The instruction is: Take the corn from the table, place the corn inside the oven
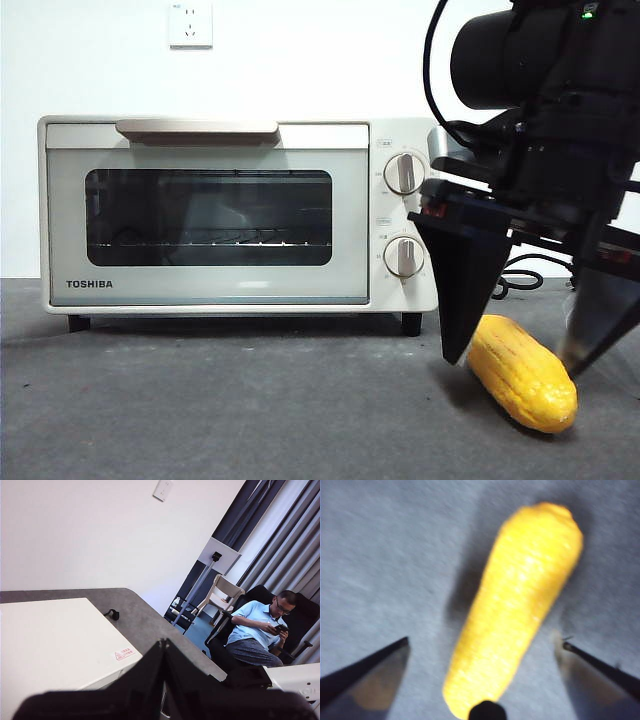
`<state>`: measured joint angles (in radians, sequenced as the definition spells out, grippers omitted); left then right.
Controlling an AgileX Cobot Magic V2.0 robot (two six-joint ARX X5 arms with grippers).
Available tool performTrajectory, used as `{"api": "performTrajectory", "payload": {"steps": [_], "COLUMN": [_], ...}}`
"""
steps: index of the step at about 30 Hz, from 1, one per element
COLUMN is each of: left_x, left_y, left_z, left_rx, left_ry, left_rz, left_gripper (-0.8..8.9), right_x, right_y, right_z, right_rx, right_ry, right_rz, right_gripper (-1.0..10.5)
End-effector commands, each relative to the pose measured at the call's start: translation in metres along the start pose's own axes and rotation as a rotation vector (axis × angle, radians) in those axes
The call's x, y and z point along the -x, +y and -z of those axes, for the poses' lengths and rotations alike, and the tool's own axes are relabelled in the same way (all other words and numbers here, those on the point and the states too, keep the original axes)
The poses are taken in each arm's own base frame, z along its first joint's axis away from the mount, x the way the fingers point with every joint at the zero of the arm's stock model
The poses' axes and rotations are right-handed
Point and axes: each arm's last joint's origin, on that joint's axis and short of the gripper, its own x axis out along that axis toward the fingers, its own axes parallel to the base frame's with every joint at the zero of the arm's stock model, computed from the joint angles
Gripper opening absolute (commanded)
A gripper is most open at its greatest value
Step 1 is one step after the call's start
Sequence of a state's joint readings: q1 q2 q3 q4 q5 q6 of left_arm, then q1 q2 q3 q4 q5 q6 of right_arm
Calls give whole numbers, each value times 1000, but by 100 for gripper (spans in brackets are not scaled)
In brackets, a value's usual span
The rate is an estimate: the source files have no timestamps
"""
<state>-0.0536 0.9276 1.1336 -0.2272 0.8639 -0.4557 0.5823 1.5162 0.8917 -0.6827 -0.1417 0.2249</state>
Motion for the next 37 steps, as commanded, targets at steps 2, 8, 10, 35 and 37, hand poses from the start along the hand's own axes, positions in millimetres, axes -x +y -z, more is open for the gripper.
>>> {"api": "performTrajectory", "payload": {"steps": [2, 8, 10, 35, 37], "left_x": [0, 1, 1, -63, -73], "left_y": [-1, 1, 1, 10, 16], "left_z": [0, 3, 3, 35, 42], "left_rx": [-10, 9, 11, -39, -63], "left_ry": [4, 26, 27, 198, 227], "left_rz": [-1, -11, -11, -88, -171], "left_gripper": [-4, -4, -4, -5, -5], "right_x": [-4, -4, -4, 139, 159], "right_y": [0, -1, -1, 72, 77], "right_z": [2, 2, 2, 17, 23], "right_rx": [-10, -11, -10, 230, 256], "right_ry": [13, 5, 1, -326, -368], "right_rz": [-23, 9, 26, -238, -266], "right_gripper": [274, 184, 81, -12, -12]}}
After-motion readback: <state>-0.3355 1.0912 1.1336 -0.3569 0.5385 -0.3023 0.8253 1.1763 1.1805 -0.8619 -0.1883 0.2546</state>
